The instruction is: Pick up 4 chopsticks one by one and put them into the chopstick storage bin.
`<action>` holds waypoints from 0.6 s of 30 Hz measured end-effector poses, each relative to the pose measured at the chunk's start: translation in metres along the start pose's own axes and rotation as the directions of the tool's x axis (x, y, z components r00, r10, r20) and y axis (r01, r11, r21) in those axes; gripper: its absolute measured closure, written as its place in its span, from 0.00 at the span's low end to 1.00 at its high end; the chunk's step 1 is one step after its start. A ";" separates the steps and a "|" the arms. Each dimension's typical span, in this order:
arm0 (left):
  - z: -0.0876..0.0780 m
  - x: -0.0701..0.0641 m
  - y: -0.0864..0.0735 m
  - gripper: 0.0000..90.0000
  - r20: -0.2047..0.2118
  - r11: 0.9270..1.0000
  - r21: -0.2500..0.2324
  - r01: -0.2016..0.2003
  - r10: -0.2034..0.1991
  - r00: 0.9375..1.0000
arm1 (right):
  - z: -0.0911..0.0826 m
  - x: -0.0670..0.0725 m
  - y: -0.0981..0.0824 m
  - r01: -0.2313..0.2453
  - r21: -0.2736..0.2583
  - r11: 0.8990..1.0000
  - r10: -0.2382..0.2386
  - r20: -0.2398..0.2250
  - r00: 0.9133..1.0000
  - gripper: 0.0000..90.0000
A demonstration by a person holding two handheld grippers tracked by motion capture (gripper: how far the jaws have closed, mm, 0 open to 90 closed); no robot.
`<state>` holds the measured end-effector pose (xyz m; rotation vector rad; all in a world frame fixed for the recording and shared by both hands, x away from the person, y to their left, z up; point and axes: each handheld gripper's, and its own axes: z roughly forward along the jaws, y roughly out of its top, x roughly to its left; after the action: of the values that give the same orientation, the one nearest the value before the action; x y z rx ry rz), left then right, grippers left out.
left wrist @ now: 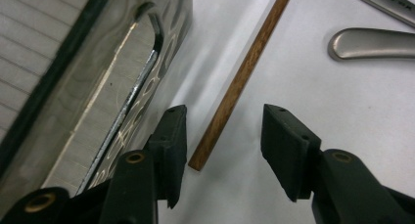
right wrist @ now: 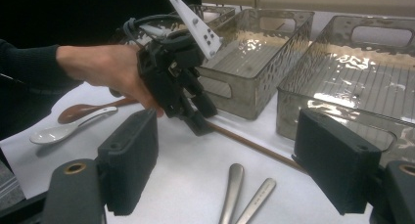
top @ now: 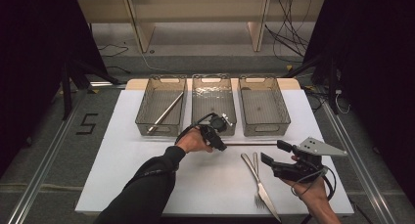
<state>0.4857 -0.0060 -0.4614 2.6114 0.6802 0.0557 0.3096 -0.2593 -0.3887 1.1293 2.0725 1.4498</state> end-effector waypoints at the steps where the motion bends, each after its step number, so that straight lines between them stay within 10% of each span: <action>1: 0.000 0.000 0.000 0.59 -0.001 1.000 -0.006 0.002 -0.002 1.000 | 0.000 0.000 0.000 0.000 0.001 1.000 0.000 -0.001 1.000 0.28; 18: 0.002 -0.006 0.003 0.76 -0.033 0.997 0.055 -0.062 0.064 0.997 | 0.000 0.000 0.000 0.000 0.005 1.000 0.000 -0.001 1.000 0.28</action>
<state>0.4822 -0.0125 -0.4614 2.6891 0.6188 0.1038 0.3097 -0.2591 -0.3889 1.1308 2.0776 1.4471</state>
